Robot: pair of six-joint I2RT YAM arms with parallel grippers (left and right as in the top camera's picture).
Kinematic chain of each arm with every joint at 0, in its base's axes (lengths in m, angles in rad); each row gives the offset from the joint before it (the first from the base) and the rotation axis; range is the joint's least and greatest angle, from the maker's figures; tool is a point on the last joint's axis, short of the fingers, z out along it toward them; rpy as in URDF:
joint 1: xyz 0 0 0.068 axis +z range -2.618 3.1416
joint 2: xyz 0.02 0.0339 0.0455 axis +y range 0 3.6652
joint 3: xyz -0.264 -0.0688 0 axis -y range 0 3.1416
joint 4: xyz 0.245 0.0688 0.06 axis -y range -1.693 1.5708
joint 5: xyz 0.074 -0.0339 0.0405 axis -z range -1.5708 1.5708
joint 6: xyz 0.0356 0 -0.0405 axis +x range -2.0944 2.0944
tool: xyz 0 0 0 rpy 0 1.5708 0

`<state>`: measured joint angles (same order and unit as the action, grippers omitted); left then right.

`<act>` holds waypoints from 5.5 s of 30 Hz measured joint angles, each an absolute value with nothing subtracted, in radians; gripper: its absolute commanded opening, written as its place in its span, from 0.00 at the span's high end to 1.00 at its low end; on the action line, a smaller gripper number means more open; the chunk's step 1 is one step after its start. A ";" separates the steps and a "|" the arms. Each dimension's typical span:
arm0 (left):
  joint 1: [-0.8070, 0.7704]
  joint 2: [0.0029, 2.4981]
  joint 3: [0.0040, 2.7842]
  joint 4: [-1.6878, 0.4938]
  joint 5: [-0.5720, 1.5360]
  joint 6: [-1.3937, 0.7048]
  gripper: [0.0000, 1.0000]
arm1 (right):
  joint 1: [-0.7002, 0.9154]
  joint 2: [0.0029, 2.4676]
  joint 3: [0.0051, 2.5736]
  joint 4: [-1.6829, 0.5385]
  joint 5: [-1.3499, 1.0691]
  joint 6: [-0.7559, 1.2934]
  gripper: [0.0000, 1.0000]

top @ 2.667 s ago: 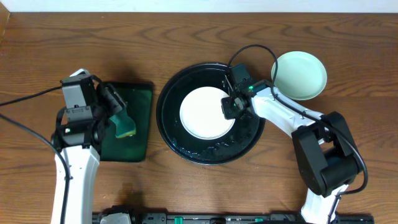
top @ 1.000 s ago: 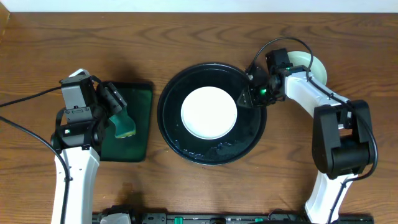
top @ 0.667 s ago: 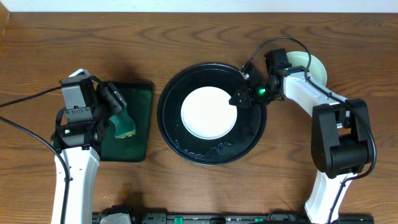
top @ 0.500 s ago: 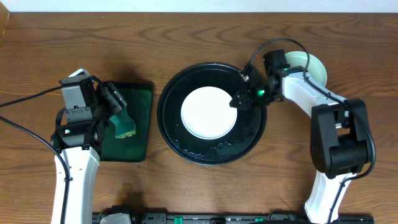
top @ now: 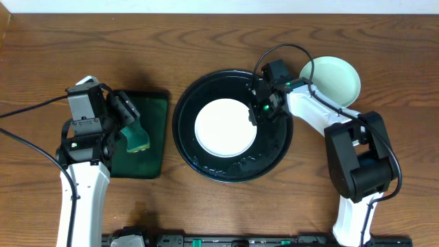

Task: Clean dirty plates on tray and stack at the side

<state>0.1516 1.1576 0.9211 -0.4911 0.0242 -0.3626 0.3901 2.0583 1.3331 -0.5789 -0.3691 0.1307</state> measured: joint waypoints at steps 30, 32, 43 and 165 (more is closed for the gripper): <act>0.152 1.158 0.921 -0.491 0.025 -0.363 0.20 | 0.587 1.586 1.328 -0.556 0.454 -0.193 0.99; 0.152 1.158 0.921 -0.491 0.025 -0.363 0.20 | 0.610 1.586 1.328 -0.535 0.532 -0.244 0.99; 0.152 1.158 0.921 -0.491 0.025 -0.363 0.20 | 0.748 1.586 1.328 -0.423 0.834 -0.450 0.99; 0.152 1.158 0.921 -0.492 0.025 -0.363 0.20 | -0.017 1.123 0.936 -0.714 -0.304 0.078 0.01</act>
